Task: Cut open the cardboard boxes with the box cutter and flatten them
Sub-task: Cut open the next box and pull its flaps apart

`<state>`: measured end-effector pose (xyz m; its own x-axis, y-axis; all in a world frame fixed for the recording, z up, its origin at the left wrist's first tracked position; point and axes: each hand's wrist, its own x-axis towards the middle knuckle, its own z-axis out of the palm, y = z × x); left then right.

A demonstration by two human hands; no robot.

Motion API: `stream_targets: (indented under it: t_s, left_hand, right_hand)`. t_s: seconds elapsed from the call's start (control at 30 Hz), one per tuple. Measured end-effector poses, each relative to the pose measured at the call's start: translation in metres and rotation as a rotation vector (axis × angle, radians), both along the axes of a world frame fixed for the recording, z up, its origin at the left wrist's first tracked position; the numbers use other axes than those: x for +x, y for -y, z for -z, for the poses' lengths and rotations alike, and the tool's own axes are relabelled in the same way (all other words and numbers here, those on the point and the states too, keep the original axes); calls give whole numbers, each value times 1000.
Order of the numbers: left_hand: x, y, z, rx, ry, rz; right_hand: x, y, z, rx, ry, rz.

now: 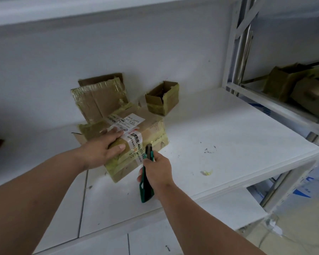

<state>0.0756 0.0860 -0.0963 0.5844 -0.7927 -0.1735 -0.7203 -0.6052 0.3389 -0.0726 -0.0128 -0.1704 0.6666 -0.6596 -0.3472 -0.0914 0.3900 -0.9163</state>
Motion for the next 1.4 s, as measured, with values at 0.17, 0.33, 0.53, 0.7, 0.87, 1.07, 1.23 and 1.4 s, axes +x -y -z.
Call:
stream_targets:
  t_s: [0.17, 0.33, 0.53, 0.7, 0.87, 1.07, 1.23, 1.4]
  left_hand:
    - [0, -1, 0, -6, -12, 12]
    - [-1, 2, -1, -12, -8, 10]
    - [0, -5, -4, -27, -46, -6]
    - [7, -16, -26, 14, -324, -107]
    - [15, -27, -28, 165, -147, -2]
    - [20, -30, -21, 255, 35, 92]
    - [14, -26, -20, 237, 95, 88]
    - [-1, -20, -20, 304, 288, 68]
  right_hand:
    - [-2, -11, 2, 18, 36, -28]
    - [-1, -35, 0, -47, -19, -241]
    - [-1, -33, -2, -164, -89, -366]
    - [-5, -14, -6, -160, -80, -359]
    - [-8, -11, -7, -80, -37, -356]
    - [-20, -17, -11, -27, -12, -414]
    - [-29, -13, -15, -10, -52, -450]
    - [-42, -13, -17, 12, -44, -430]
